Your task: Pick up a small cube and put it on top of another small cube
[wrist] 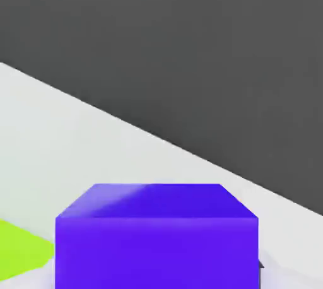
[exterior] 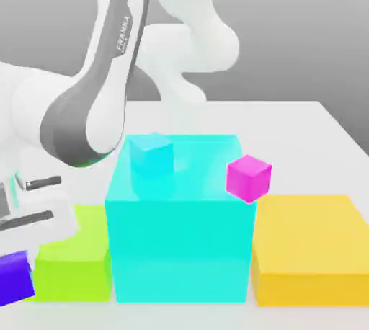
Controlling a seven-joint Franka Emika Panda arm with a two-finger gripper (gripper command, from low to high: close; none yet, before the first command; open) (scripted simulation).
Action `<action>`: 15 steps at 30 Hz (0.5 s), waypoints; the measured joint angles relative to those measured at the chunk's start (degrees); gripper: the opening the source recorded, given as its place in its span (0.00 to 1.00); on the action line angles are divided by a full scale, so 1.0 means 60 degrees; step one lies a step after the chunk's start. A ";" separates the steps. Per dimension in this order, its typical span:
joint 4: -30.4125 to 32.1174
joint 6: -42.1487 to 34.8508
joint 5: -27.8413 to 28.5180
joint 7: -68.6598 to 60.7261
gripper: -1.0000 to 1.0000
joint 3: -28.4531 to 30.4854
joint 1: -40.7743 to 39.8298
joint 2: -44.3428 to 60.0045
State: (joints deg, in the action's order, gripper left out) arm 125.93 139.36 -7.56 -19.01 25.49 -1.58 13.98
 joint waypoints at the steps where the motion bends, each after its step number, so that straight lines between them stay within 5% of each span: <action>1: 0.0115 -0.0135 0.0205 -0.0312 0.00 0.0065 -0.0034 -0.0295; 15: 0.1840 -0.1058 0.1711 -0.5289 0.00 0.0591 -0.0902 -0.3056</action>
State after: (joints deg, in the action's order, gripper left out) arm 136.97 133.01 2.70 -50.75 29.03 -6.99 -4.36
